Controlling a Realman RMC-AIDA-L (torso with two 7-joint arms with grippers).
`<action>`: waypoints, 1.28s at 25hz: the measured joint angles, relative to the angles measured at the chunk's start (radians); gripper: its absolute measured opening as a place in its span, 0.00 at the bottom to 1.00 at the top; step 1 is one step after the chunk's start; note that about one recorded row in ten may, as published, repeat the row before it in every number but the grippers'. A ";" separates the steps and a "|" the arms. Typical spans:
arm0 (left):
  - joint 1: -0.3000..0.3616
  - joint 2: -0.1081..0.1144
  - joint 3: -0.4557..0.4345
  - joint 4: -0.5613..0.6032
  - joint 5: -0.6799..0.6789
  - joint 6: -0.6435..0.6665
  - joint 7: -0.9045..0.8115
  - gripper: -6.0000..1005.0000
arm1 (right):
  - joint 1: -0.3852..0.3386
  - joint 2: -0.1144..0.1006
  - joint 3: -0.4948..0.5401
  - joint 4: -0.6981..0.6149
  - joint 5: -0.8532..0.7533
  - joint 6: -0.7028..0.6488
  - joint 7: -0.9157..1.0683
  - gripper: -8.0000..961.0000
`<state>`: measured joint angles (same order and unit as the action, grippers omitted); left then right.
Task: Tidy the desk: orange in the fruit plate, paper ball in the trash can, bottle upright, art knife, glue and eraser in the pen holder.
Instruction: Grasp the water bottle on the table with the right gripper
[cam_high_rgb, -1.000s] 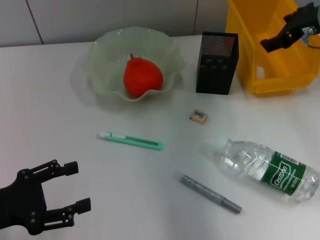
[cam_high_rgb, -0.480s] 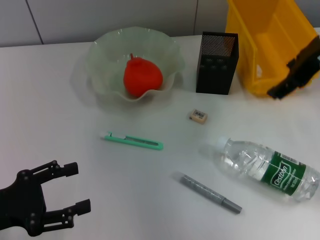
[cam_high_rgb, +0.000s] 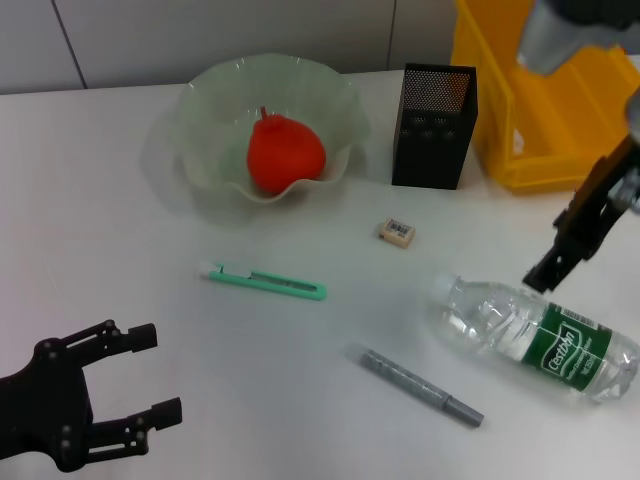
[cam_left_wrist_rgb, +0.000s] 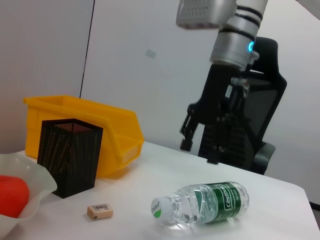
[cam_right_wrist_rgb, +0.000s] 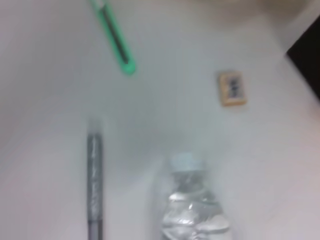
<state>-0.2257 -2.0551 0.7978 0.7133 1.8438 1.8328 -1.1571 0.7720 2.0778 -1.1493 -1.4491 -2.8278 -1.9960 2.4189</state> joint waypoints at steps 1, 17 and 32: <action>0.000 0.000 0.001 0.000 0.000 -0.001 0.000 0.85 | 0.000 0.001 -0.018 0.020 0.001 0.007 0.003 0.87; -0.001 0.003 0.001 -0.020 0.003 -0.014 0.003 0.85 | 0.000 0.007 -0.188 0.169 0.018 0.132 0.083 0.87; -0.006 0.004 0.008 -0.025 0.003 -0.021 0.004 0.85 | 0.021 0.007 -0.341 0.281 0.021 0.205 0.160 0.87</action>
<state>-0.2317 -2.0509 0.8053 0.6887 1.8469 1.8115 -1.1535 0.7929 2.0850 -1.4908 -1.1682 -2.8070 -1.7908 2.5793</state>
